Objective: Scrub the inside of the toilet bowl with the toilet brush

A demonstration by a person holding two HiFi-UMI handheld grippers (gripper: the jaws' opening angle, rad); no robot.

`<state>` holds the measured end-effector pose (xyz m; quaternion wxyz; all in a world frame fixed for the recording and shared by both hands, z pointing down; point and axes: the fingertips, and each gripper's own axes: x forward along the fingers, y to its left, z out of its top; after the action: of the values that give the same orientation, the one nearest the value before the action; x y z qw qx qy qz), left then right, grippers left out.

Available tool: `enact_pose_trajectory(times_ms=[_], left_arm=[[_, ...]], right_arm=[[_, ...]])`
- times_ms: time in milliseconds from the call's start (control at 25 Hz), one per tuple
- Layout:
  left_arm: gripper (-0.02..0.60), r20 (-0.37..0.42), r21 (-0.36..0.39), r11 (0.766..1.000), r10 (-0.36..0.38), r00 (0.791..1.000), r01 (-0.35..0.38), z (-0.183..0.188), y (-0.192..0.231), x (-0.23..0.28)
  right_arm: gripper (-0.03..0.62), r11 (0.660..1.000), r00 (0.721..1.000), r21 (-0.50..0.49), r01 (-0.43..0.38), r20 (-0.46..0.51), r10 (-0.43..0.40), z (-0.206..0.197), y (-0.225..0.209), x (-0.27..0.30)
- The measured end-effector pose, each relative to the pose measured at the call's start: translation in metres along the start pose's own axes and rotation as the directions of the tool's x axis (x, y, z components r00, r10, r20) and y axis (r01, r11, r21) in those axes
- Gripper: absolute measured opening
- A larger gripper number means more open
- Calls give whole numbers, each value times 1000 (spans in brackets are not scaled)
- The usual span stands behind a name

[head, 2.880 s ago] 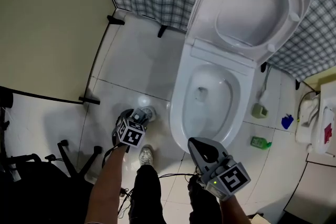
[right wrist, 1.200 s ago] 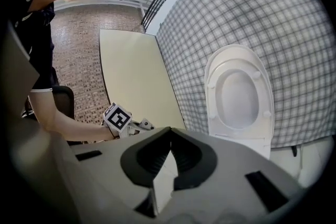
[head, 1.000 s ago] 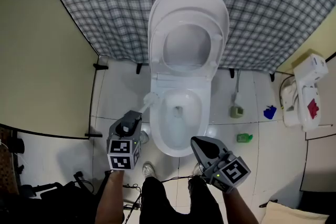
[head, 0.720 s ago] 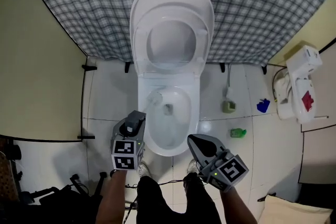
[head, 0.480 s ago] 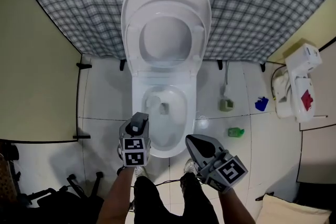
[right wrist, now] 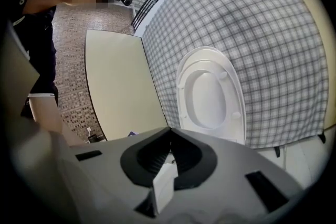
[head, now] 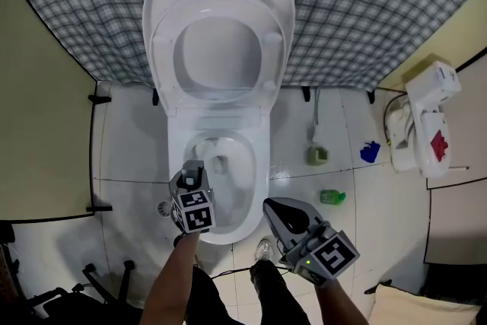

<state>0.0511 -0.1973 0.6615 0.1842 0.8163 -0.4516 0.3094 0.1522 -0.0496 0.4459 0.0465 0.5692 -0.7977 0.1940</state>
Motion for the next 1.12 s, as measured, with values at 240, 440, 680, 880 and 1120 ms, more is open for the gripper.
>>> enact_pose_trajectory(times_ms=[240, 440, 680, 880, 1120], left_arm=[[183, 58, -27, 998, -56, 997, 58, 4, -20, 15], [183, 62, 24, 987, -162, 985, 161, 2, -46, 21], [183, 39, 115, 950, -296, 954, 290, 2, -83, 15], [183, 4, 206, 907, -377, 926, 369, -2, -111, 3], [183, -97, 261, 857, -436, 895, 445, -23, -127, -22]], right_arm=[[0, 1000, 1000, 10, 22, -19, -22, -11, -13, -3], [0, 999, 999, 25, 35, -25, -35, -18, -16, -11], [0, 998, 998, 29, 57, -24, -56, -21, -18, -26], [0, 996, 997, 47, 73, -12, -73, -19, -16, -40], [0, 995, 997, 65, 81, -13, -80, -19, -8, -52]])
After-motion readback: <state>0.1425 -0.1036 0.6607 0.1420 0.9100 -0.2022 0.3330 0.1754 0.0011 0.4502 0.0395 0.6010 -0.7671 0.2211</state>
